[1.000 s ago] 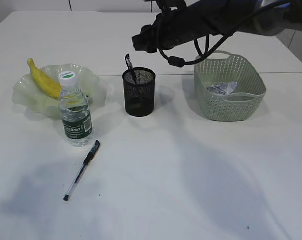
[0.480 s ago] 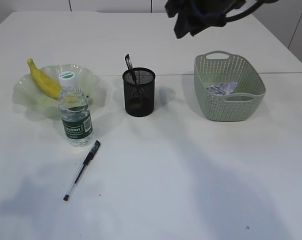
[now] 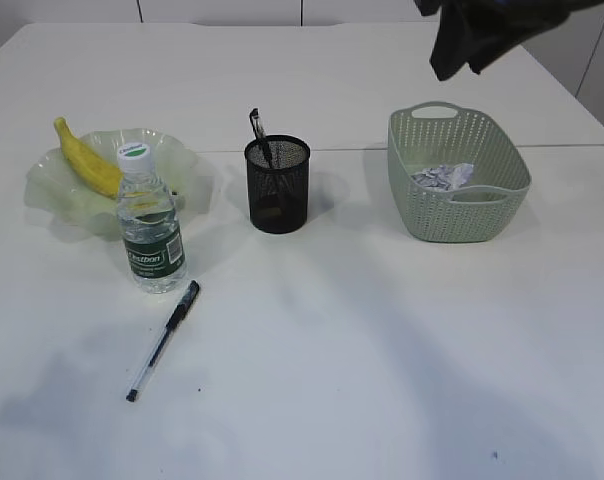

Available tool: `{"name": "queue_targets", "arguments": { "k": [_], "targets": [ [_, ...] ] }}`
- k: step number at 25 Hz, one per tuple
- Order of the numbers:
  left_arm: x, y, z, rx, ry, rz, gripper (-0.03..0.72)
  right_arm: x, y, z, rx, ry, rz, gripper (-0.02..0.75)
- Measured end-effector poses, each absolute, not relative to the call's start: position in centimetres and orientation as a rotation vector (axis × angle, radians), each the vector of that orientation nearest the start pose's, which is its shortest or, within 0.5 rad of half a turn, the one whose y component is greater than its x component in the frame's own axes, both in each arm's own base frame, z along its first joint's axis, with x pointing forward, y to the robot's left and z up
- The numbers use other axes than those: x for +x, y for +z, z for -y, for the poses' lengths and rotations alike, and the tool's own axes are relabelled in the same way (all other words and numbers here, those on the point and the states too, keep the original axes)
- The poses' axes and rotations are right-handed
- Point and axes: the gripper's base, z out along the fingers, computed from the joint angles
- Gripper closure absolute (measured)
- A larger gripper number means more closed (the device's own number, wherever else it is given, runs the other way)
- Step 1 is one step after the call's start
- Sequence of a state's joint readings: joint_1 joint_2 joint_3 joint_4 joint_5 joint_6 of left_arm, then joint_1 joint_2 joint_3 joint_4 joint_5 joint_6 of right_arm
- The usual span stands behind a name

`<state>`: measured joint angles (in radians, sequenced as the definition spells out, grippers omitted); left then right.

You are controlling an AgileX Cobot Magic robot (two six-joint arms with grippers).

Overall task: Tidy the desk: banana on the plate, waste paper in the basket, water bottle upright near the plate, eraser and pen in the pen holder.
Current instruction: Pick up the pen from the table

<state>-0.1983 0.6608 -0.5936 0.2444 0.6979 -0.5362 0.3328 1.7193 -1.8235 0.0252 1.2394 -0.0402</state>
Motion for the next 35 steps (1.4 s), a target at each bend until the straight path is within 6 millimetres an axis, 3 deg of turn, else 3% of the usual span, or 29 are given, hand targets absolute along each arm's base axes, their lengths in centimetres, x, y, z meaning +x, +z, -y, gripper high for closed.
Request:
{"name": "queue_targets", "arguments": {
  "k": [8, 14, 19, 28, 35],
  "targets": [
    [11.7, 29.5, 0.9, -0.188, -0.071, -2.304, 0.245, 29.0, 35.5, -10.2, -0.473, 0.118, -2.736, 0.472],
    [12.0, 30.5, 1.7, -0.089, -0.107, -2.417, 0.245, 25.3, 34.3, -9.0, -0.46, 0.114, -2.776, 0.472],
    [13.9, 30.3, 2.9, 0.006, -0.161, -2.601, 0.245, 24.9, 33.9, -8.8, -0.462, 0.111, -2.789, 0.472],
    [19.5, 31.1, 5.0, 0.1, -0.221, -2.71, 0.246, 24.8, 33.9, -8.8, -0.463, 0.11, -2.794, 0.472],
    [22.4, 28.4, 9.7, 0.362, -0.194, -2.83, 0.246, 24.8, 33.9, -8.8, -0.453, 0.111, -2.796, 0.472]
  ]
}}
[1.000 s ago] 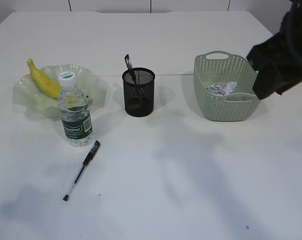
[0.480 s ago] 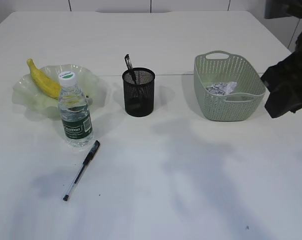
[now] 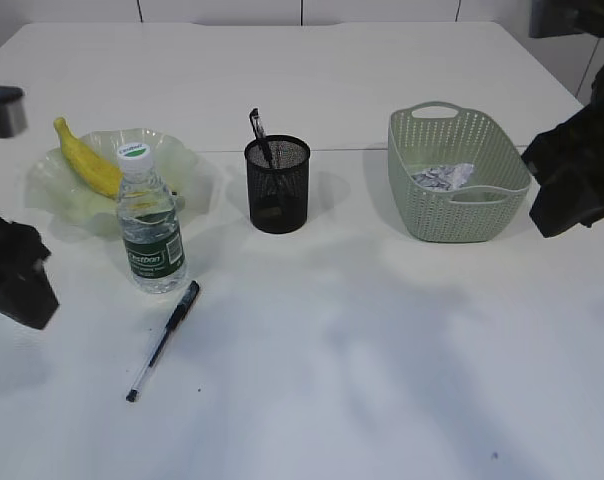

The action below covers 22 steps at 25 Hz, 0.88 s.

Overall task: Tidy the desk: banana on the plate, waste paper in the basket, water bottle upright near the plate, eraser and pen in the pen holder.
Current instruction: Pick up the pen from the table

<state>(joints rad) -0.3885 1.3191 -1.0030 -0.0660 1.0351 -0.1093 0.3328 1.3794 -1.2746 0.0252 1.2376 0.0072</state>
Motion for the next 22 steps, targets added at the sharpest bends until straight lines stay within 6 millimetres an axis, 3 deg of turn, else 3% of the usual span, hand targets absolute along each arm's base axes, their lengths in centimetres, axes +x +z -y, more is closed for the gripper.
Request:
{"name": "queue_targets", "arguments": {
  "k": [7, 22],
  "targets": [
    [24.5, 24.8, 12.1, 0.421, -0.193, -2.878, 0.248, 24.8, 33.9, -8.8, -0.451, 0.112, -2.797, 0.472],
    [27.4, 19.3, 13.9, 0.373, -0.221, -2.935, 0.265, 24.8, 33.9, -8.8, -0.45, 0.112, -2.795, 0.472]
  ]
}}
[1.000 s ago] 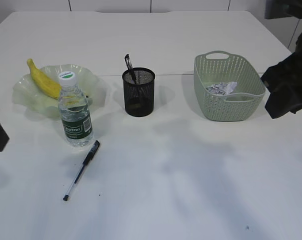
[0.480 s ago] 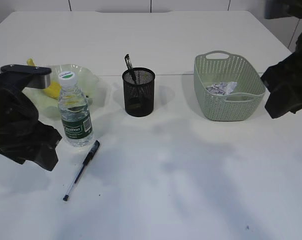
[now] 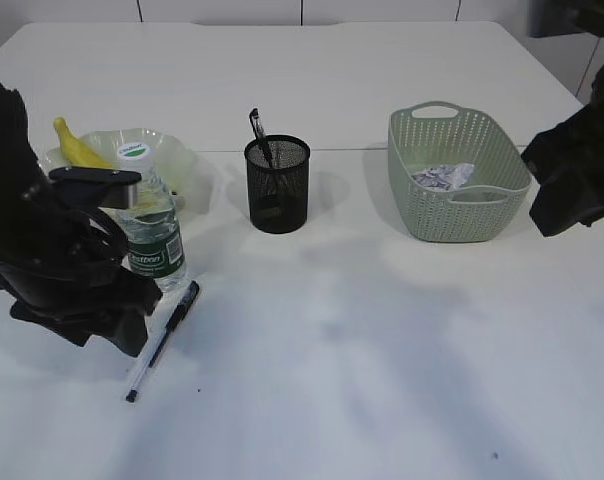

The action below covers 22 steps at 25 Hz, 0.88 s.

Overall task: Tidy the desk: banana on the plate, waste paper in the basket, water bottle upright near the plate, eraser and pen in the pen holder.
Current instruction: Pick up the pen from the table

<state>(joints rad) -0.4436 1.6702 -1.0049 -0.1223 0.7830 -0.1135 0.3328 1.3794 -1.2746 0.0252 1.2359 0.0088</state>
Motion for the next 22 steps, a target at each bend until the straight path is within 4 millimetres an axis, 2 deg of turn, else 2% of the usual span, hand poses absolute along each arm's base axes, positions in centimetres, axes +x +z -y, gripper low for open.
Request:
{"name": "queue_targets", "arguments": {
  "k": [13, 22],
  "targets": [
    [29.2, 14.9, 14.7, 0.357, -0.194, -2.986, 0.265, 24.9, 33.9, -8.8, -0.45, 0.113, -2.792, 0.472],
    [30.0, 12.8, 15.1, 0.353, -0.179, -3.024, 0.265, 24.9, 33.9, -8.7, -0.453, 0.092, -2.789, 0.472]
  ]
}}
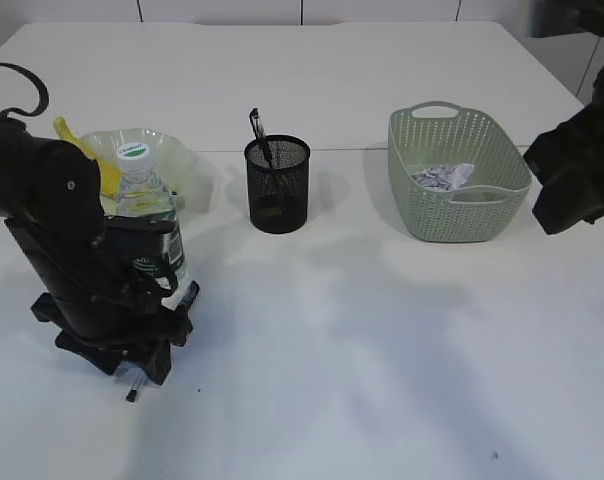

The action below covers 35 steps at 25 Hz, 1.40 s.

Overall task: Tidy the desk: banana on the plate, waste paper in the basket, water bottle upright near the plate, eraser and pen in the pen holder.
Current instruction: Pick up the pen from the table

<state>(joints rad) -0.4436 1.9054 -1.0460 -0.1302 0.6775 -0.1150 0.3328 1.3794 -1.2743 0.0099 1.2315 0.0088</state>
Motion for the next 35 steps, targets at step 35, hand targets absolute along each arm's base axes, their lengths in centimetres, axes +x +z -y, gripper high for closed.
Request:
{"name": "queue_targets", "arguments": {
  "k": [35],
  "targets": [
    [29.5, 11.6, 16.6, 0.363, -0.077, -3.053, 0.309, 25.0, 33.9, -8.6, -0.457, 0.068, -2.784, 0.472]
  ]
}}
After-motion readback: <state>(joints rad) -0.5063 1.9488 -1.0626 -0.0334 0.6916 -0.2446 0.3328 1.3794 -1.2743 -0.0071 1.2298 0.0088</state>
